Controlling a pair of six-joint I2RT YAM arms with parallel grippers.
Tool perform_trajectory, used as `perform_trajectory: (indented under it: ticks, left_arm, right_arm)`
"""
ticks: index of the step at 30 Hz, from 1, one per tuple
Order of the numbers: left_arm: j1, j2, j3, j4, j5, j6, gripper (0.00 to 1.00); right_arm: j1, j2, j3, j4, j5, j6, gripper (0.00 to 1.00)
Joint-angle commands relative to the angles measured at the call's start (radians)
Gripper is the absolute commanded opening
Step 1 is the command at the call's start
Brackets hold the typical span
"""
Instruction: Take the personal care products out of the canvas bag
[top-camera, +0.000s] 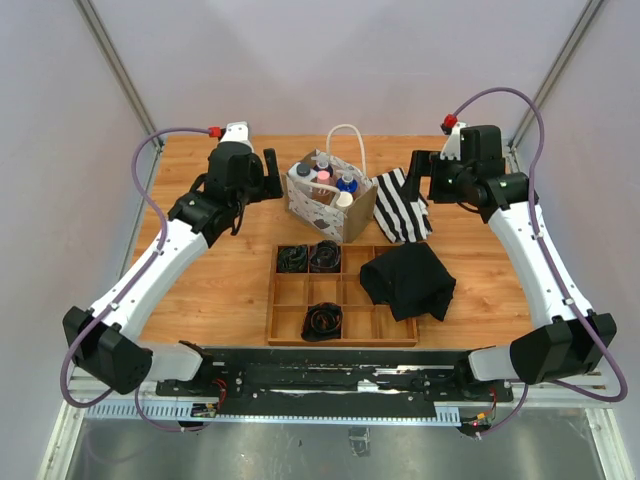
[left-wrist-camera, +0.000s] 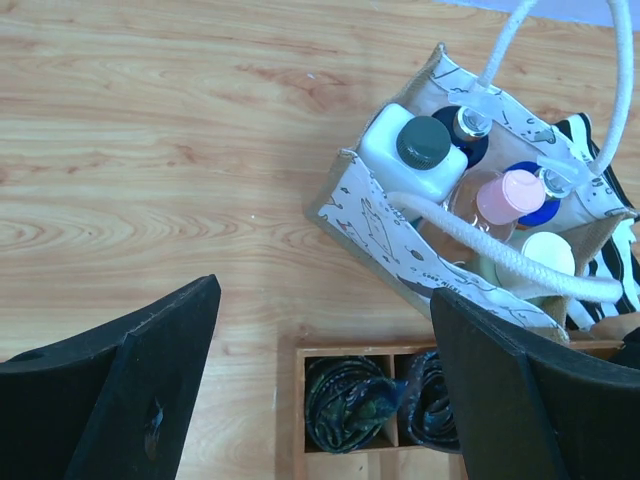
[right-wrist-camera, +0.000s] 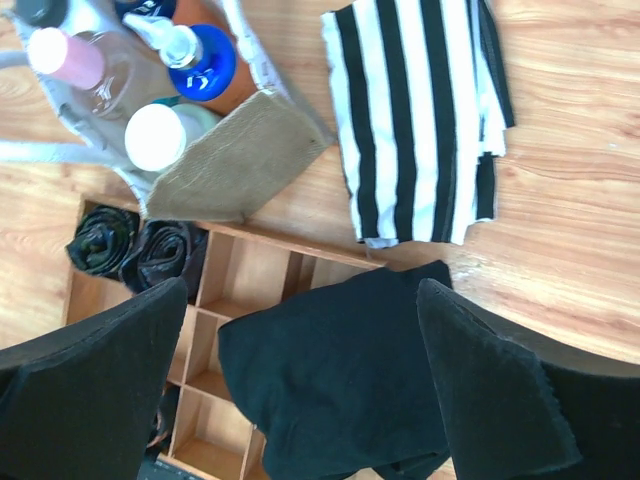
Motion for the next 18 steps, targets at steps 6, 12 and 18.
perform_trajectory:
  ticks: [6,12,18]
  left_arm:
    - [0.002,-0.100,-0.069,0.024,0.062,0.018,0.99]
    - [0.002,-0.116,-0.087,0.015,0.077,0.029,1.00]
    - [0.002,-0.110,-0.107,0.006,0.106,0.033,1.00]
  right_arm:
    - [0.016,-0.008,-0.019,0.005,0.023,-0.047,0.98]
    - [0.056,0.052,0.019,-0.003,-0.007,-0.062,0.99]
    - [0.184,0.126,0.053,-0.056,0.109,-0.084,0.99]
